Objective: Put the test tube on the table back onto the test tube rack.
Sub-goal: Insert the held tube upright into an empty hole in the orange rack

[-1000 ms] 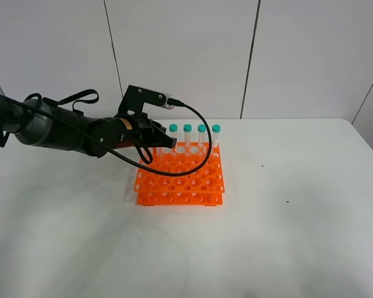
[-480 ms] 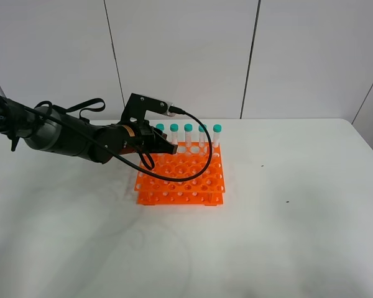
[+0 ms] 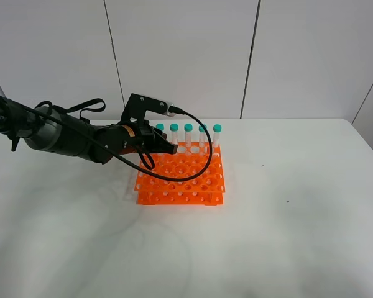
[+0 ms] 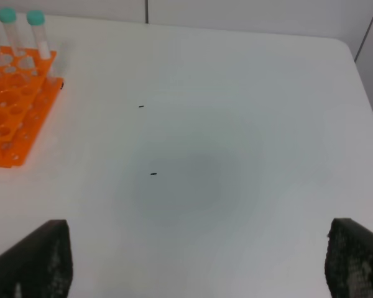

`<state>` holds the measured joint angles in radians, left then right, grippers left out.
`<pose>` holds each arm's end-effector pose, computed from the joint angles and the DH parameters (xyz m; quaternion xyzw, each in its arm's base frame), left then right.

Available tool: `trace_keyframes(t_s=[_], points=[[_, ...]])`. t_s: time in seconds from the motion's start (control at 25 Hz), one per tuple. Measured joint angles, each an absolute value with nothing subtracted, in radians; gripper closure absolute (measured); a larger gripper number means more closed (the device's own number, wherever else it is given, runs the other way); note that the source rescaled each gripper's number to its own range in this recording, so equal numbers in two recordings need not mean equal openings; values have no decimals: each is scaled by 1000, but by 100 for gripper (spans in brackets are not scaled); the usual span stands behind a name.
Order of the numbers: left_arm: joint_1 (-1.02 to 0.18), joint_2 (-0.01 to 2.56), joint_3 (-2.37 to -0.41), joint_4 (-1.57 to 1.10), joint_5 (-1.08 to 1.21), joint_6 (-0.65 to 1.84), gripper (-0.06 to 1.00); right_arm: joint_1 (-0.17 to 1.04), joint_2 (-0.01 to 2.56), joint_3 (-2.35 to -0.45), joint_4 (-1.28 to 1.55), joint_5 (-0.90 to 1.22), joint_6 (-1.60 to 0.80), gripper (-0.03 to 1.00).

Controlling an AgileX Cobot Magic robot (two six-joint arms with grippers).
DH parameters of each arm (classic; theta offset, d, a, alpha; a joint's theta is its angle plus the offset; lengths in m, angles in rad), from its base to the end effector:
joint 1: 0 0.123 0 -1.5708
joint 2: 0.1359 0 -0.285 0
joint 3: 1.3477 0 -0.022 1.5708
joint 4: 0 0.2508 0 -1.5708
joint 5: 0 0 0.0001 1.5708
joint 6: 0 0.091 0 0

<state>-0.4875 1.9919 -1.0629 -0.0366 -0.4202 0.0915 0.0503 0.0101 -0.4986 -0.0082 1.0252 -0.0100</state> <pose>0.3692 -0.1942 0.1552 0.2223 0.8095 -0.1097 0.5322 -0.0016 -0.0007 0.2798 -0.0255 0.8465 0.0066 0.5317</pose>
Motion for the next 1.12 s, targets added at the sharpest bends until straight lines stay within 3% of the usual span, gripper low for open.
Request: trace_keyframes(t_s=[0.08,0.28,0.72,0.84,1.04,1.12], points=[[-487,1992,-1063,-37,-420,91,91,50,10,-499,-8,1025,-10,8],[-487,1987,-1063,-37,-419,89,61,50,10,-499,-8,1025,-10,8],[-489,1880,-1063,-39,-370,79,46,50,10,-499,-8,1025,-10,8],[-493,1800,-1063,-39,-317,81,38,50,10,-499,-8,1025,-10,8],[-502,1655,-1063,-39,-156,100,35,50,10,-499,-8,1025,-10,8],[-504,1608,-1063,-38,-97,118,28,50,10,-499,-8,1025,-10,8]])
